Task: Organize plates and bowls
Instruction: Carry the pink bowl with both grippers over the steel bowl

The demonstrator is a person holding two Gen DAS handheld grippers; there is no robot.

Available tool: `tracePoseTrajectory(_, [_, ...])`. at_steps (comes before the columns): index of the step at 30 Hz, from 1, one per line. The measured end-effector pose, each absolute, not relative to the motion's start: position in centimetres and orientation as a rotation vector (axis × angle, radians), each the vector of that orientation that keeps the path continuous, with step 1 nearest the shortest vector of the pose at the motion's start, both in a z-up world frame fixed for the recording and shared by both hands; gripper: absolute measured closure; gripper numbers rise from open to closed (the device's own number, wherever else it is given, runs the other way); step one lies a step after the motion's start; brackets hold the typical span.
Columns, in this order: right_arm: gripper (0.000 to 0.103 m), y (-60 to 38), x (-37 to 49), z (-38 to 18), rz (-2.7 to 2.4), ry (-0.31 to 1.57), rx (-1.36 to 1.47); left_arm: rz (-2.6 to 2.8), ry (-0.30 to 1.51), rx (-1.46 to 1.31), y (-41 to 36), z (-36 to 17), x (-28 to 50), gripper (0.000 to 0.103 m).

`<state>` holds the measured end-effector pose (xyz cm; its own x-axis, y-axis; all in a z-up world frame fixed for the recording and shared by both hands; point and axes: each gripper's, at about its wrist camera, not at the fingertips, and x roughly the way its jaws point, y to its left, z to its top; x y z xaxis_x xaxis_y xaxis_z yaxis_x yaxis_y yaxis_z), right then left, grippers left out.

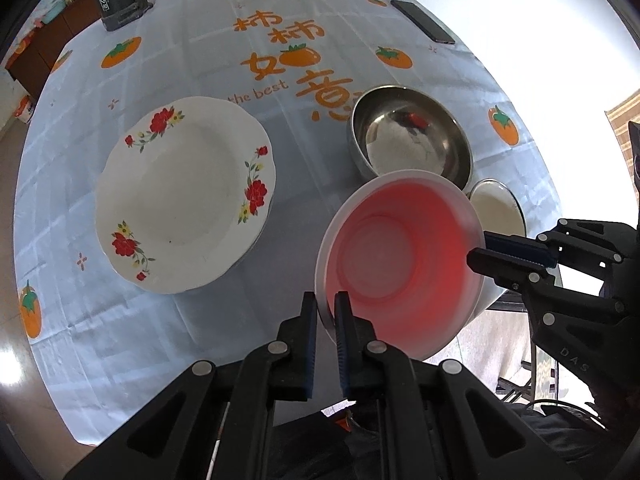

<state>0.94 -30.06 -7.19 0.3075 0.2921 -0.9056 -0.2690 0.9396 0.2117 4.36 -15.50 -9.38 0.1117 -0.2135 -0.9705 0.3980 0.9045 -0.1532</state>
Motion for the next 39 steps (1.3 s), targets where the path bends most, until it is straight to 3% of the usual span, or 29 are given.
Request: tracePoseTrajectory(39, [0.092,-34.7,2.7,-5.2,0.279,1.12,0.063,-0.509,1.296,0.195,-20.0,-5.9,7.0,0.095])
